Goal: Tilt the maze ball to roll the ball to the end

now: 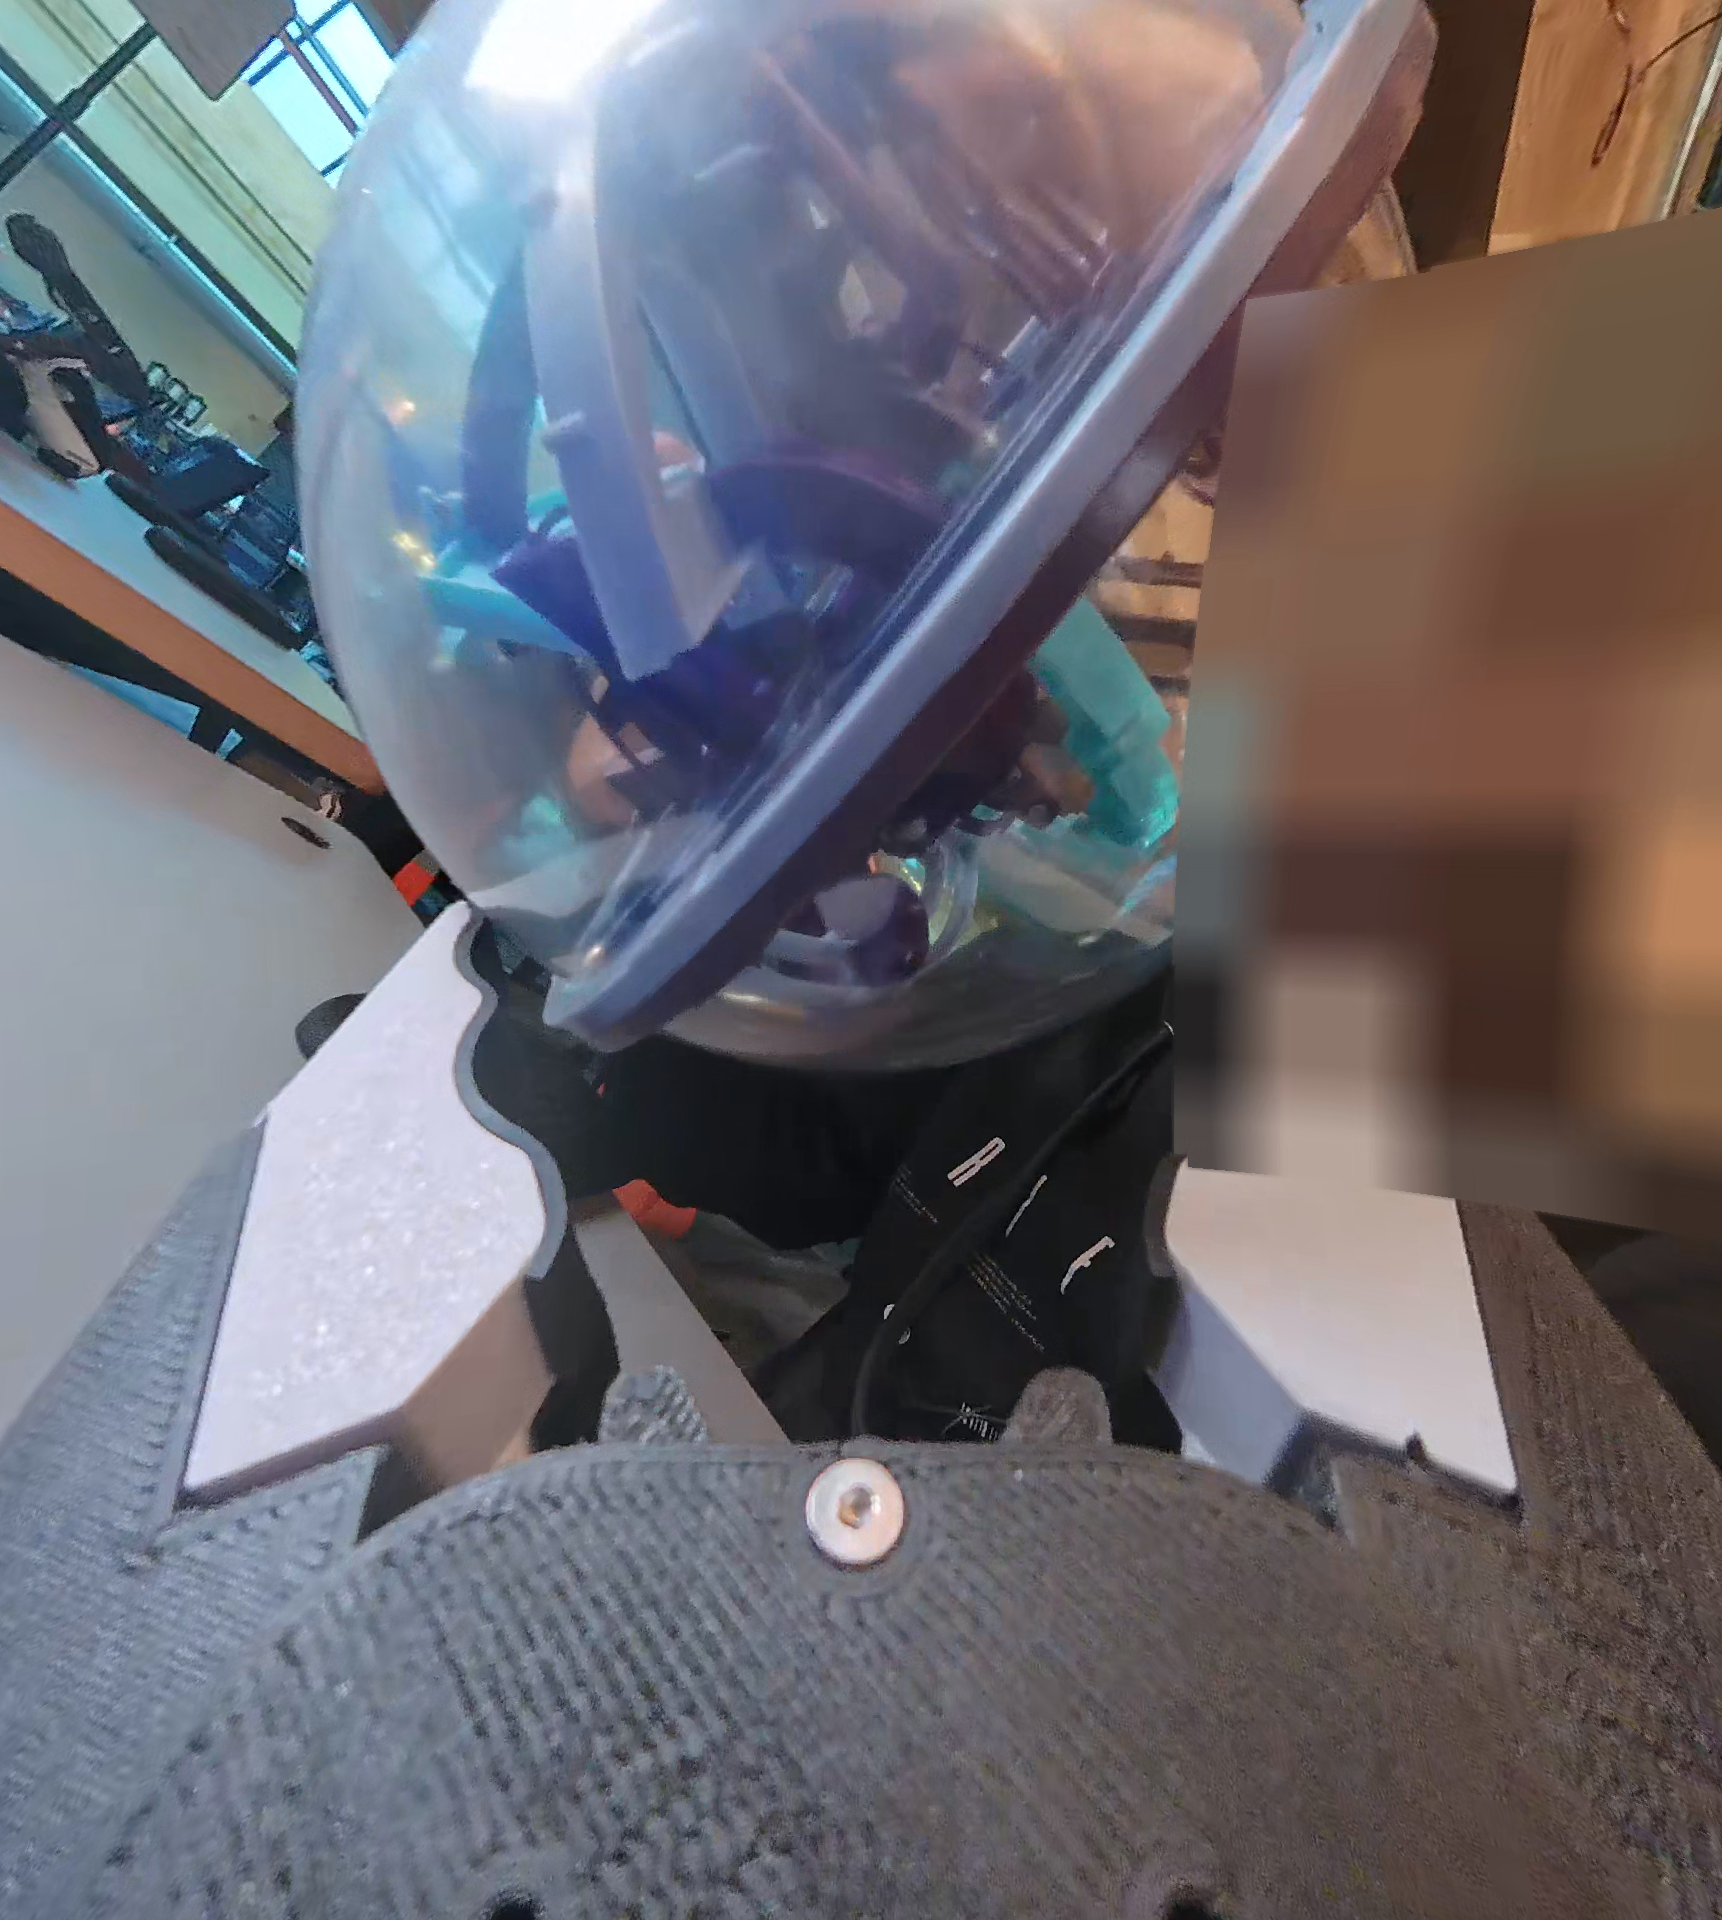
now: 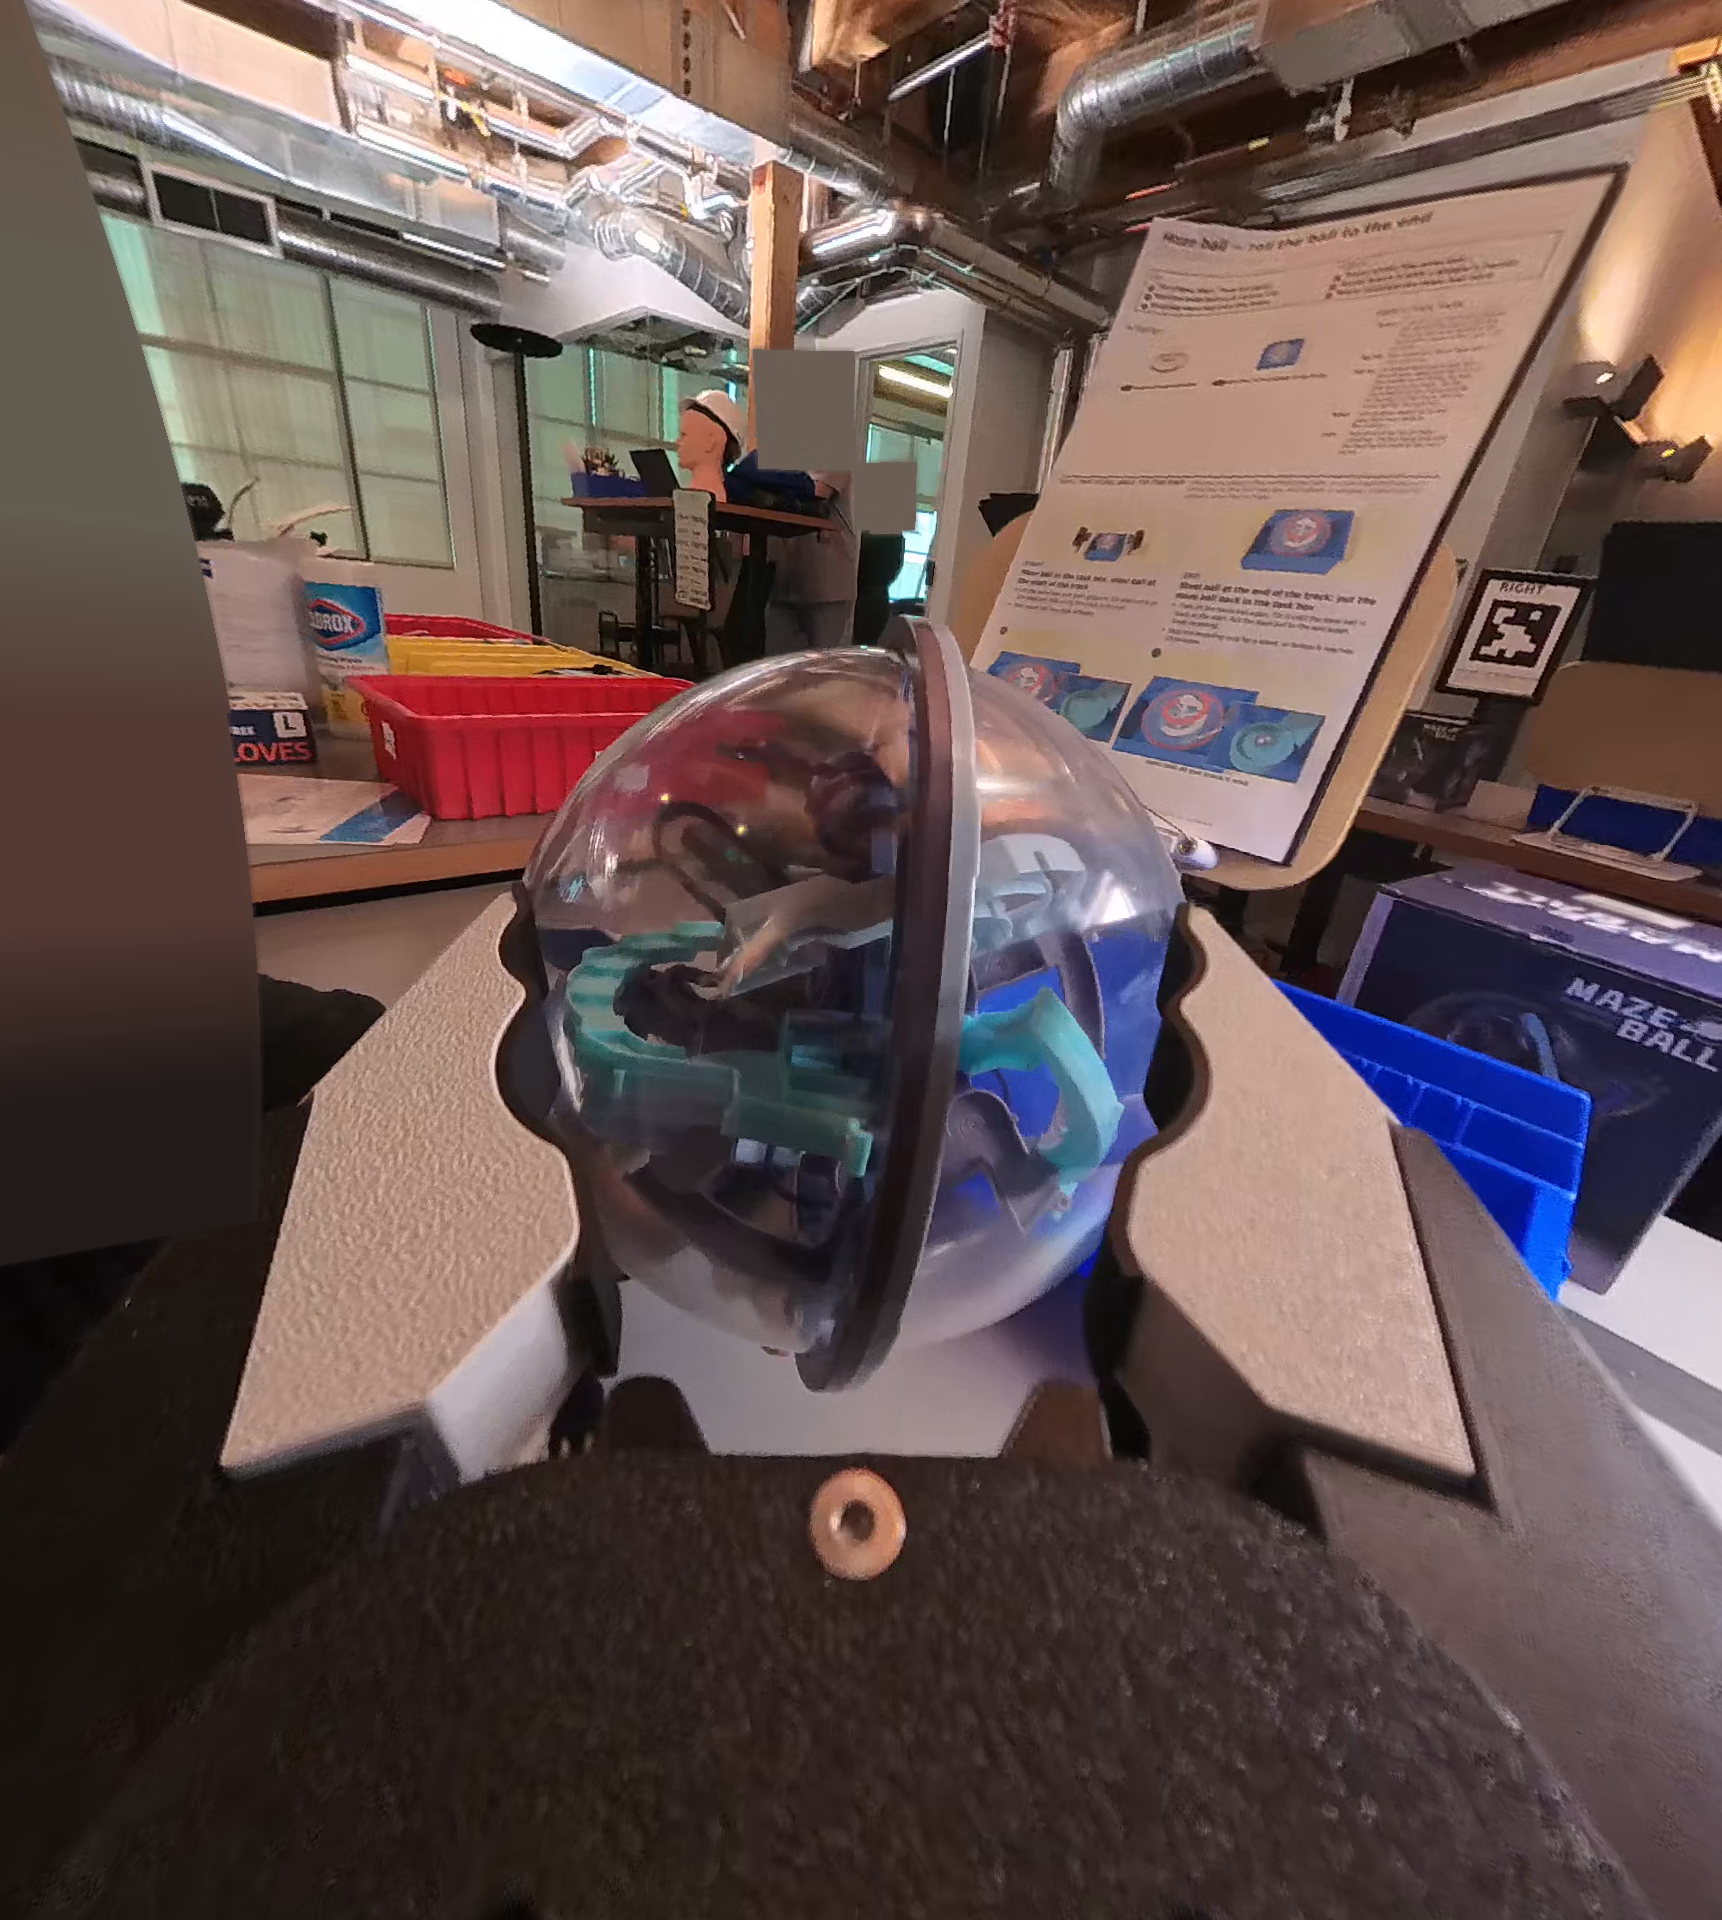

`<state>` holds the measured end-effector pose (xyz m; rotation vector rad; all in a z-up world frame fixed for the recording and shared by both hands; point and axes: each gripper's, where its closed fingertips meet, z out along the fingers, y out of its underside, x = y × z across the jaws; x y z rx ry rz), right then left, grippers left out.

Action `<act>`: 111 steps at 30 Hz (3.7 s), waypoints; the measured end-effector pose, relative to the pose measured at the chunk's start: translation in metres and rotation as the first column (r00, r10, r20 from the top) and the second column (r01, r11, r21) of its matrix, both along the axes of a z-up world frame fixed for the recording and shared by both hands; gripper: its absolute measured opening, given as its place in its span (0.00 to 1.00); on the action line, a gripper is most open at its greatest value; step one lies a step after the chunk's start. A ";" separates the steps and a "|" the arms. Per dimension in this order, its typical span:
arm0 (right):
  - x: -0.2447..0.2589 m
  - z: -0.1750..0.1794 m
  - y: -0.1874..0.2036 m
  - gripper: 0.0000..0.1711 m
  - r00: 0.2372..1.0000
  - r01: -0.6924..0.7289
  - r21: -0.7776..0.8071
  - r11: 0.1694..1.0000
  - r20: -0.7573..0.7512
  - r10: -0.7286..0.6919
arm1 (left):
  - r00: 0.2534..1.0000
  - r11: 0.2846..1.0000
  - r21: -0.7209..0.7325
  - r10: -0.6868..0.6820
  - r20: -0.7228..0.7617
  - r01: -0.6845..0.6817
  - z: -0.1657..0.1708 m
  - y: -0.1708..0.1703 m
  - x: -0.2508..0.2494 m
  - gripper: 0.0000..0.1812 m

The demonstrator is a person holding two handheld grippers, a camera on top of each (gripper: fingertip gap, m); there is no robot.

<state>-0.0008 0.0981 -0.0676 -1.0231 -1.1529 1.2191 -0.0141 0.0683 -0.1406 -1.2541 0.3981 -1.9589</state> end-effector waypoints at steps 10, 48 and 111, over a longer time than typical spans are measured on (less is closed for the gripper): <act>-0.022 0.009 -0.021 0.65 0.996 -0.038 0.097 0.995 0.079 0.030 | 0.999 0.997 0.073 -0.019 -0.044 0.022 -0.006 -0.018 0.007 0.74; 0.017 -0.085 0.008 0.37 0.992 0.046 0.073 0.996 0.112 -0.054 | 0.740 0.770 0.431 0.610 -0.283 -0.470 -0.030 0.018 -0.045 0.70; -0.004 -0.181 -0.003 0.06 0.927 0.025 0.886 0.462 0.152 -0.343 | -0.139 0.178 0.983 0.975 -0.172 0.036 -0.076 -0.063 -0.127 0.23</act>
